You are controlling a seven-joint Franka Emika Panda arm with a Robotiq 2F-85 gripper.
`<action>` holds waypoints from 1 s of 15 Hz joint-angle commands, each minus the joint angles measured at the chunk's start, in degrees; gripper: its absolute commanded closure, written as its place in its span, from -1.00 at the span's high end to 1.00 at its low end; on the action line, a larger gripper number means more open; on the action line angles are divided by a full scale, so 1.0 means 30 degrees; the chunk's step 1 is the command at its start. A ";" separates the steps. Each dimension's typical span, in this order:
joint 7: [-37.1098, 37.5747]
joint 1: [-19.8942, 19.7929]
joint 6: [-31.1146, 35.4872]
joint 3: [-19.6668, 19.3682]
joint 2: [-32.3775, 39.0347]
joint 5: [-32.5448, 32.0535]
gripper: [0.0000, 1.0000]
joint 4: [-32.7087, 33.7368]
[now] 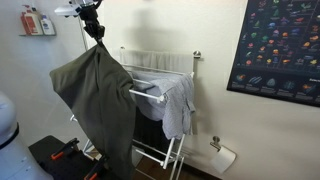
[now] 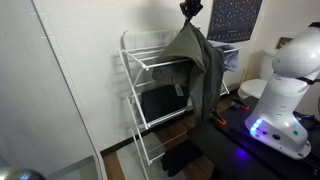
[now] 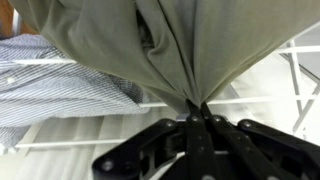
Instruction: Hang the trouser across the shelve
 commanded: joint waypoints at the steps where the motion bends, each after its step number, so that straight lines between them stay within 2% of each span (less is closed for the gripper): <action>1: 0.1624 -0.0217 0.1128 0.0840 0.0553 -0.0232 -0.96 0.2346; 6: 0.4076 -0.0805 0.3071 0.1906 0.1734 -0.1333 -0.95 0.4721; 9: 0.5686 -0.1483 0.4284 0.2477 0.2514 -0.3015 -0.95 0.5943; 15: 0.8449 -0.2447 0.5016 0.2958 0.4312 -0.6644 -0.95 0.9037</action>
